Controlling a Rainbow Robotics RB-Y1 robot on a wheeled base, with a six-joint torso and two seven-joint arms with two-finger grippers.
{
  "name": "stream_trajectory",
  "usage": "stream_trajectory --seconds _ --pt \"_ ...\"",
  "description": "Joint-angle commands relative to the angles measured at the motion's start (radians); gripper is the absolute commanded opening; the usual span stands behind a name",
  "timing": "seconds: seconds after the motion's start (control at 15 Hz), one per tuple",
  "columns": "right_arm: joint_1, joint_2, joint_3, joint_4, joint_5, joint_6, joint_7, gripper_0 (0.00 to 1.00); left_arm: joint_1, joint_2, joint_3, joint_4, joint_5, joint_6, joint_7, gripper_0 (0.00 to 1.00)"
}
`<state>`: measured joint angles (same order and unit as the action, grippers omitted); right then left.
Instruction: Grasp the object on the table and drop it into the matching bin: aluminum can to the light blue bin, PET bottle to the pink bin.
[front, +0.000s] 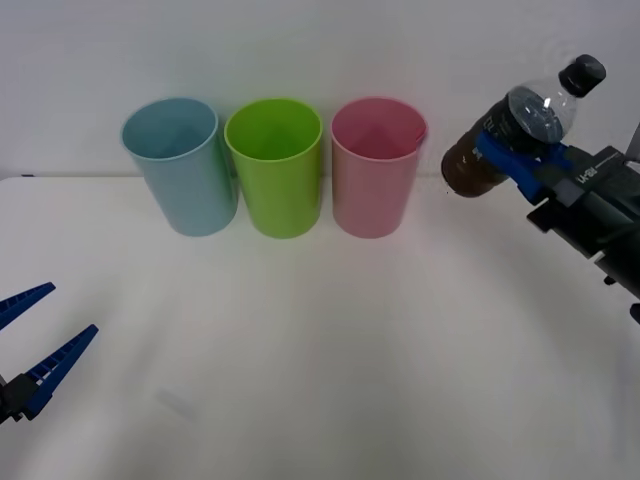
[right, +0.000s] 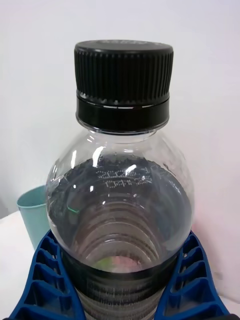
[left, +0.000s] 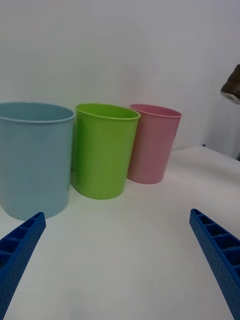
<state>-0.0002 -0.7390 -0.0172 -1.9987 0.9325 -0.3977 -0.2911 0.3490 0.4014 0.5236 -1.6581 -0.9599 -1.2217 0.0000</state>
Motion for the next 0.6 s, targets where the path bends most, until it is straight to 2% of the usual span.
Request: stream_trajectory --seconds 0.07,0.27,0.6 --pt "-0.101 -0.010 0.033 0.072 0.000 -0.001 -0.016 0.00 0.000 0.000 0.000 0.000 0.000 0.000 0.000 1.00" --pt "-0.241 0.006 0.089 0.184 0.026 0.000 -0.023 0.00 0.000 0.000 0.000 0.000 0.000 0.000 0.000 1.00" --pt "-0.448 0.118 0.161 0.394 0.161 -0.001 -0.042 0.00 0.000 0.000 0.000 0.000 0.000 0.000 0.000 1.00"
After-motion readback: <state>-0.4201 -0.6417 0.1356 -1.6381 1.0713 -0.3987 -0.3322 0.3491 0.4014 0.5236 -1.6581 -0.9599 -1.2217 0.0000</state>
